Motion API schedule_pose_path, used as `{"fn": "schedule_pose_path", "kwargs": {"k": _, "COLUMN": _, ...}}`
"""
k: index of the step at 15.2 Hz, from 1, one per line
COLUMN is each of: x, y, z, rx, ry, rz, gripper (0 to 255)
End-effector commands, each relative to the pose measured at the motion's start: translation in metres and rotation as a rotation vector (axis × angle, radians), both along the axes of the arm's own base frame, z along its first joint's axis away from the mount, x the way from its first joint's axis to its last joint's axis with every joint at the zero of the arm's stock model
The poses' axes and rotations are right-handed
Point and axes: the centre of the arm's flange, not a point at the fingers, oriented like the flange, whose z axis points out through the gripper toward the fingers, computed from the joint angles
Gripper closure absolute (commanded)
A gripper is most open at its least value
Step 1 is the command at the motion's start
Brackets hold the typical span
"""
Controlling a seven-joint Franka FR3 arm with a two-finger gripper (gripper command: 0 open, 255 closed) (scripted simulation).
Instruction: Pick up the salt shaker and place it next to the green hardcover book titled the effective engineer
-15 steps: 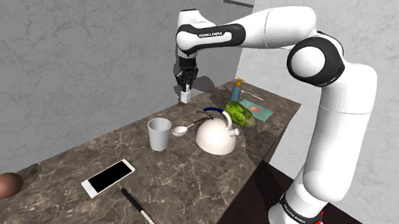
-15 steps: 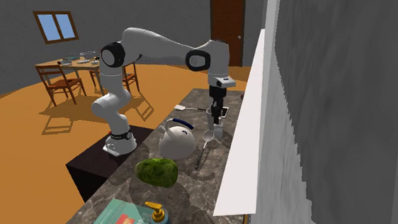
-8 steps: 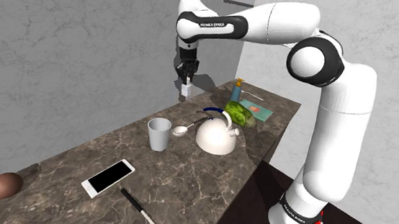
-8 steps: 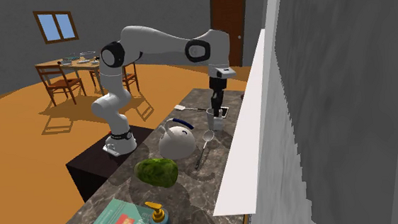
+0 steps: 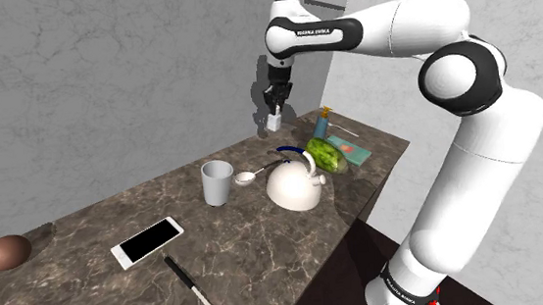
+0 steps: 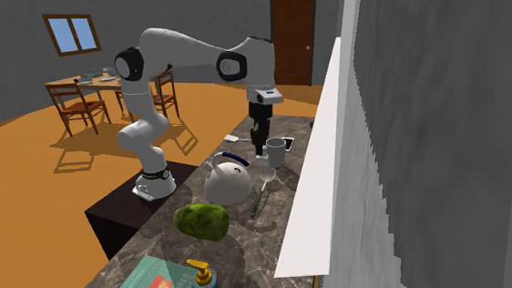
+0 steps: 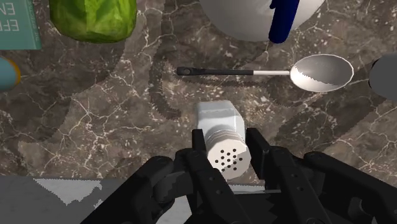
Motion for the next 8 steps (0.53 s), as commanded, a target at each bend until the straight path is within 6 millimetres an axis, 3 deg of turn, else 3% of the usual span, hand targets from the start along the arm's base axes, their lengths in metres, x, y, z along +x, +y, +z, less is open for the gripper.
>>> {"fn": "schedule_pose_path", "kwargs": {"k": 1, "x": -0.020, "y": -0.019, "z": 0.000, "rx": 0.000, "ry": 0.000, "rz": 0.001, "gripper": 255}}
{"fn": "schedule_pose_path", "kwargs": {"k": 8, "x": -0.079, "y": -0.090, "z": 0.000, "rx": 0.000, "ry": 0.000, "rz": 0.001, "gripper": 255}}
